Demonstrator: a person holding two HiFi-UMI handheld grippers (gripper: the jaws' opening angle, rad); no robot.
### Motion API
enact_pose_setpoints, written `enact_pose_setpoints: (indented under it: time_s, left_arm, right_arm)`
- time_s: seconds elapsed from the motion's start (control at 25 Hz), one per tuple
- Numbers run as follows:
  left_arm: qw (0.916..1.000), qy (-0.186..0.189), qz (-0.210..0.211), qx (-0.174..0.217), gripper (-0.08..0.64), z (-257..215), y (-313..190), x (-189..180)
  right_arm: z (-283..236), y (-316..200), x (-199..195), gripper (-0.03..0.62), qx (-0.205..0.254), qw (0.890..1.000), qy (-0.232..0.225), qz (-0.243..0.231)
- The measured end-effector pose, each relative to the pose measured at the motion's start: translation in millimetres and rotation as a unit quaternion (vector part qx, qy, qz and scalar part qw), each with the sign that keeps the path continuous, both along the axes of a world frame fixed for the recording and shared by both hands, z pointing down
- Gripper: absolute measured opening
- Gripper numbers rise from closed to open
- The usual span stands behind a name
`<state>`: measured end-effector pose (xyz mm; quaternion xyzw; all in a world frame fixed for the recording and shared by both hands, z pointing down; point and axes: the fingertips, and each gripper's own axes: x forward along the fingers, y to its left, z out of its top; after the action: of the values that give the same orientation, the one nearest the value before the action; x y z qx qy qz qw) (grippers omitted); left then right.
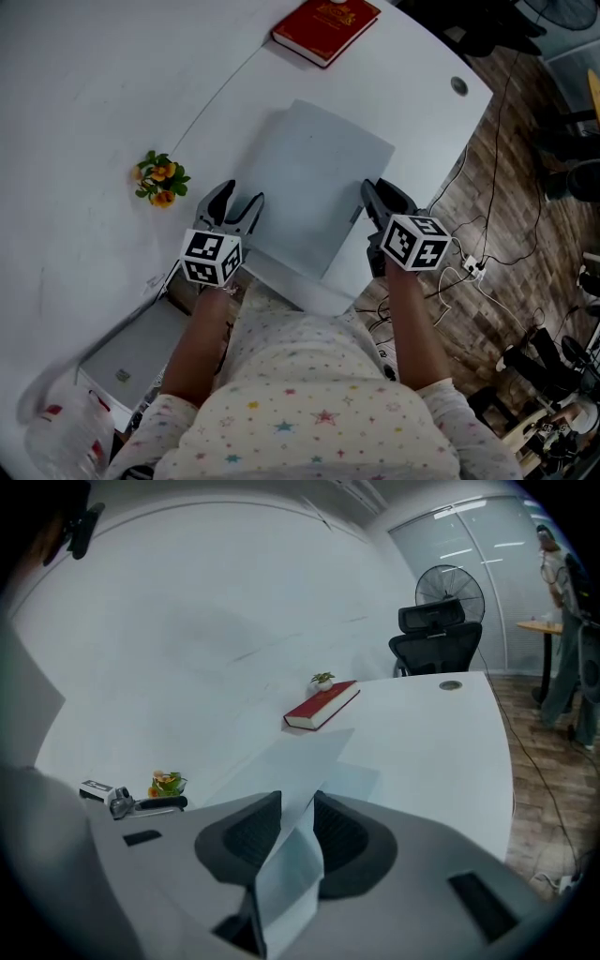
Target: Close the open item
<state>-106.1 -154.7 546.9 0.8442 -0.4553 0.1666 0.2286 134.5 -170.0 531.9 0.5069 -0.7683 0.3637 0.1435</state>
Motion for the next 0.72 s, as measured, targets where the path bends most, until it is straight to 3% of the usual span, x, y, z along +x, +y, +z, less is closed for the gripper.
enact_pose_setpoints:
  time_s: [0.12, 0.72]
  left_arm:
    - [0.9996, -0.003, 0.004, -0.027, 0.244, 13, 4, -1]
    - [0.9987, -0.035, 0.029, -0.025, 0.243, 22, 7, 9]
  right_arm:
    - [2, 1, 0, 0.108, -0.001, 1.000, 0.002, 0.000]
    - [12, 4, 6, 0.108, -0.008, 1.000, 0.022, 0.001]
